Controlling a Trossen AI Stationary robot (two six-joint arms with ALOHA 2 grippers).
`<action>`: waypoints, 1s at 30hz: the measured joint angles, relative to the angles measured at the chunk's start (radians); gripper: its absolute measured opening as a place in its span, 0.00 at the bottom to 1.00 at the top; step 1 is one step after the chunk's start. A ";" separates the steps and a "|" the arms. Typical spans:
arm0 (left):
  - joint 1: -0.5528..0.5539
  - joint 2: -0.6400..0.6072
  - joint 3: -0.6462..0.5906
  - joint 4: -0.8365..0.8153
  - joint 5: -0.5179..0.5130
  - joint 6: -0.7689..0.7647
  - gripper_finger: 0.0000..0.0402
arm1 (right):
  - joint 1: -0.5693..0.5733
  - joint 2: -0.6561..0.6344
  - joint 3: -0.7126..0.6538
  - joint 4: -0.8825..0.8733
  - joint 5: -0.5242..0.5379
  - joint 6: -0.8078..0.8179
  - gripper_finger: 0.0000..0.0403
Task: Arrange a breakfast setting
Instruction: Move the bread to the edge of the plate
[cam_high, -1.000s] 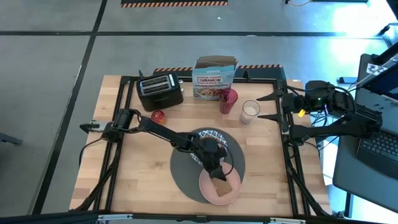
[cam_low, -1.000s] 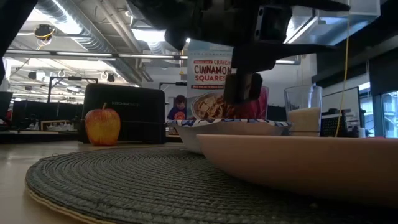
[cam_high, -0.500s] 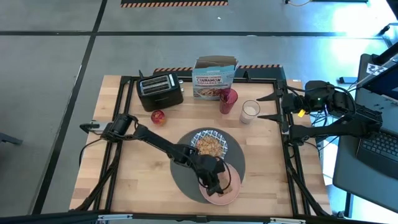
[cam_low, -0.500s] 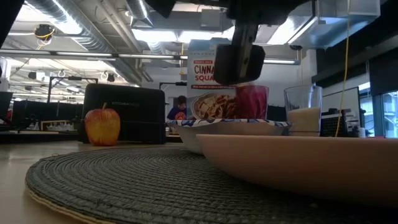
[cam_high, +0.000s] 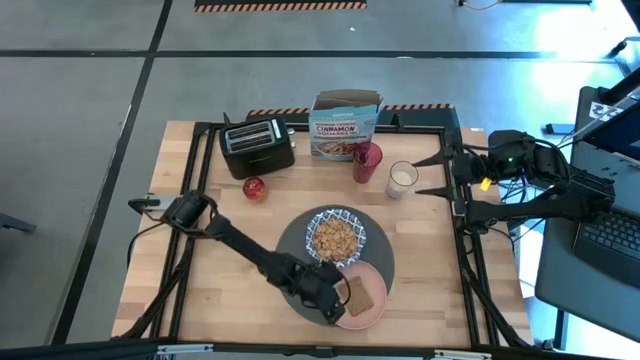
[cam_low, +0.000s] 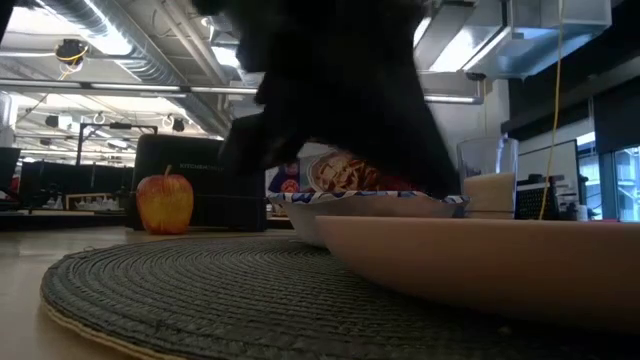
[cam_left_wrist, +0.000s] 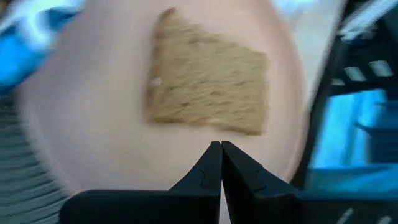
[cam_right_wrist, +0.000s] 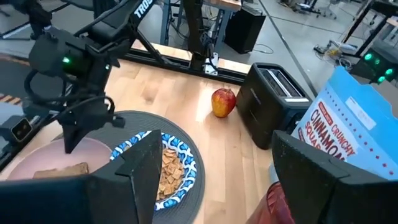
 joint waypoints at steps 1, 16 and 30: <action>-0.002 0.000 0.000 -0.011 -0.017 -0.001 0.00 | 0.000 0.000 0.000 -0.001 0.000 -0.009 0.62; 0.081 0.000 0.000 -0.044 -0.022 0.132 0.00 | 0.000 -0.001 0.000 -0.006 -0.052 -0.043 0.62; 0.102 -0.237 -0.002 -0.029 -0.257 0.362 0.00 | 0.130 -0.014 -0.189 0.095 -0.384 0.119 0.62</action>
